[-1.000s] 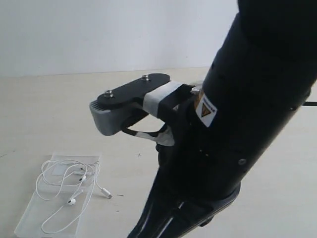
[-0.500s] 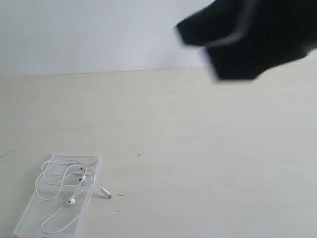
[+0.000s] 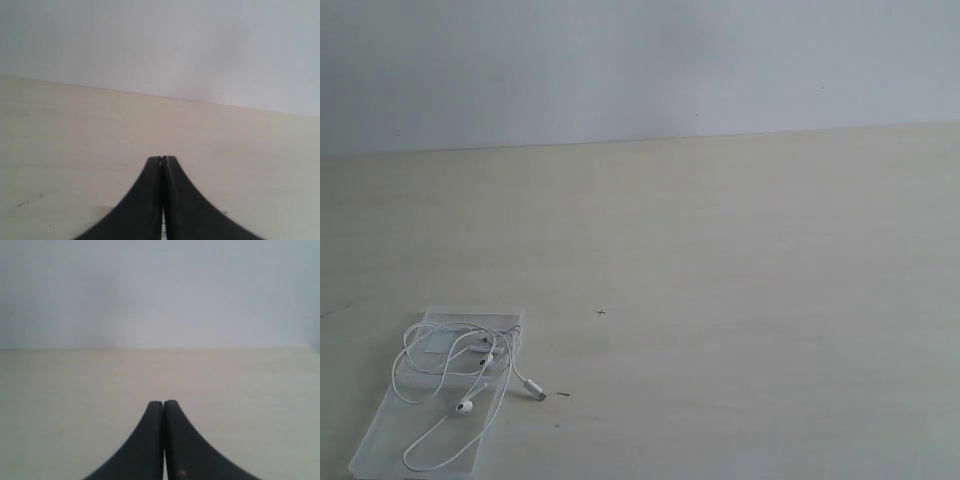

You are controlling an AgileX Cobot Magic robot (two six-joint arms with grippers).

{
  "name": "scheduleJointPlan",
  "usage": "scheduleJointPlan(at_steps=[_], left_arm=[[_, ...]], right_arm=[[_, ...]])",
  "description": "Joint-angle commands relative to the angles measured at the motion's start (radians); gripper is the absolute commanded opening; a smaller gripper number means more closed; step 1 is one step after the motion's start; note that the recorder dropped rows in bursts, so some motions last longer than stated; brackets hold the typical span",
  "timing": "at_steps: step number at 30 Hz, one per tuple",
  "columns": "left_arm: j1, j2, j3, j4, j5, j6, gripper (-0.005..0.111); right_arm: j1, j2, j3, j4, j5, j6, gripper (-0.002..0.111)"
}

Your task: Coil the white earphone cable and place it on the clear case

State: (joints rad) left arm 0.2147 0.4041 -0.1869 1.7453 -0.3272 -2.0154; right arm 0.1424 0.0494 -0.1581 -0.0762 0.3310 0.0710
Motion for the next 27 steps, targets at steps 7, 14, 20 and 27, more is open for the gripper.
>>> scheduleJointPlan(at_steps=[7,14,20,27], left_arm=[[-0.004,-0.009,0.001,-0.001,-0.004,0.001,0.0],[-0.004,-0.009,0.001,-0.001,-0.004,0.001,0.0],[-0.004,-0.009,0.001,-0.001,-0.004,0.001,0.0],[-0.004,-0.009,0.001,-0.001,-0.004,0.001,0.0]], right_arm=[[-0.01,-0.049,0.158,-0.004,-0.074,0.023,0.0],[-0.01,-0.049,0.158,-0.004,-0.074,-0.024,0.0],[-0.01,-0.049,0.158,0.027,-0.074,-0.025,0.0],[-0.01,-0.049,0.158,0.251,-0.074,-0.02,0.0]])
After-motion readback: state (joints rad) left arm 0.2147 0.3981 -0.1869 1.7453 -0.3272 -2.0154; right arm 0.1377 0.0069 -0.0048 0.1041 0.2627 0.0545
